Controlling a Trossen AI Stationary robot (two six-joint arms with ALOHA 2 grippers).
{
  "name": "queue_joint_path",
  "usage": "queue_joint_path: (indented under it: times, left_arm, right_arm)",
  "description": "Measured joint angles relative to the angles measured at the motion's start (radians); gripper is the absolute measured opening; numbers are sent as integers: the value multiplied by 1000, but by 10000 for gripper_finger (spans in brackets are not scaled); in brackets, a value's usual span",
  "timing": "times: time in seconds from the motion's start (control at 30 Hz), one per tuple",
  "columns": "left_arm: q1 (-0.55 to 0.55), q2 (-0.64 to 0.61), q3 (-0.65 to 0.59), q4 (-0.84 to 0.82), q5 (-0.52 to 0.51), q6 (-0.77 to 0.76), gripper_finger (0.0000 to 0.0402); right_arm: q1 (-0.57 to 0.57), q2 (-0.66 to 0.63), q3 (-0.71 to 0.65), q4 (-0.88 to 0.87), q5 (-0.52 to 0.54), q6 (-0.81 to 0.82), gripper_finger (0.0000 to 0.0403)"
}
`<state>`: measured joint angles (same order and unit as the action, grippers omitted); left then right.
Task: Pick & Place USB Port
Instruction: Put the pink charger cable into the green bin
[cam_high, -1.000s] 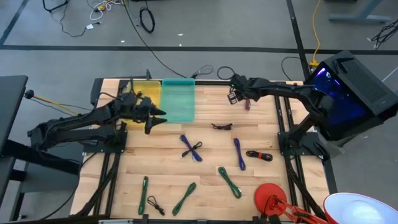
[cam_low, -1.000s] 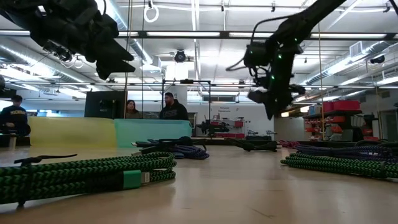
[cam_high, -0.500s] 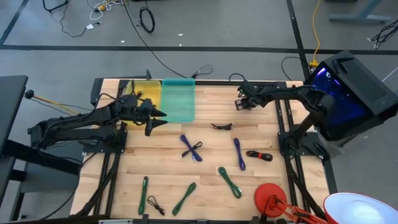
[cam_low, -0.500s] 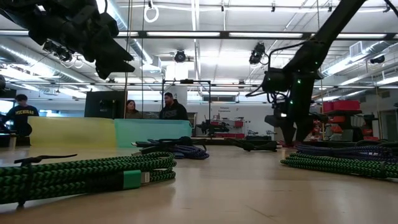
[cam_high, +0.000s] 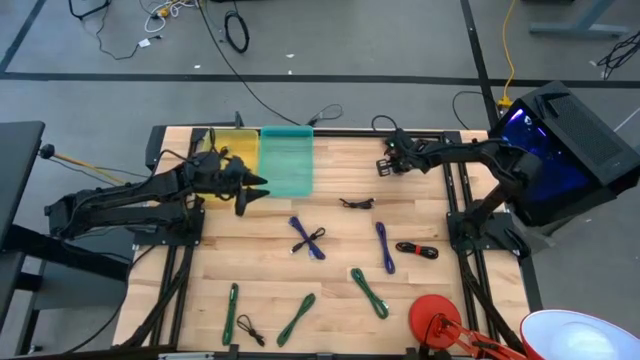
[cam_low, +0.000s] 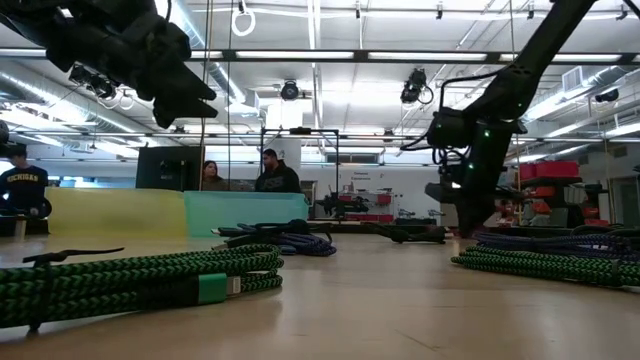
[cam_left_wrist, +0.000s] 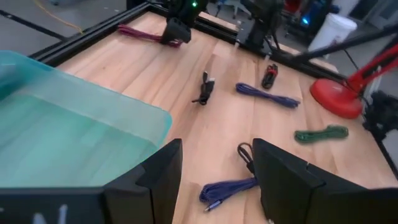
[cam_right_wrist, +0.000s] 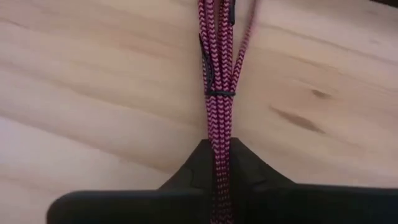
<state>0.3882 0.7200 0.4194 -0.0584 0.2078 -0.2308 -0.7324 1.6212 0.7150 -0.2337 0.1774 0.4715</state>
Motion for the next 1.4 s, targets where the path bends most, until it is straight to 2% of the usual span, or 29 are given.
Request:
queue_joint_path:
  times: [0.2,0.37,0.6,0.73,0.87,1.1,1.23,1.4]
  left_arm:
    - [0,0,0,109,-4,-51,200]
    - [0,0,0,205,1,-54,200]
    - [0,0,0,392,44,-54,200]
    - [-29,5,0,500,30,-48,199]
    - [-82,62,0,615,9,-25,199]
    - [-147,231,-1,823,-88,33,199]
    - [-158,315,-1,988,-82,34,199]
    - [-158,382,0,1095,-82,12,199]
  right_arm:
    - [106,-74,55,216,-179,-71,16]
    - [233,-159,116,328,-205,-140,16]
    - [432,-227,135,577,-177,-226,15]
    - [533,-216,135,692,-124,-268,15]
    - [614,-201,136,806,-79,-300,15]
    - [690,-144,136,926,-34,-314,15]
    - [719,-105,136,965,-29,-312,15]
    - [730,-91,136,1023,-25,-297,15]
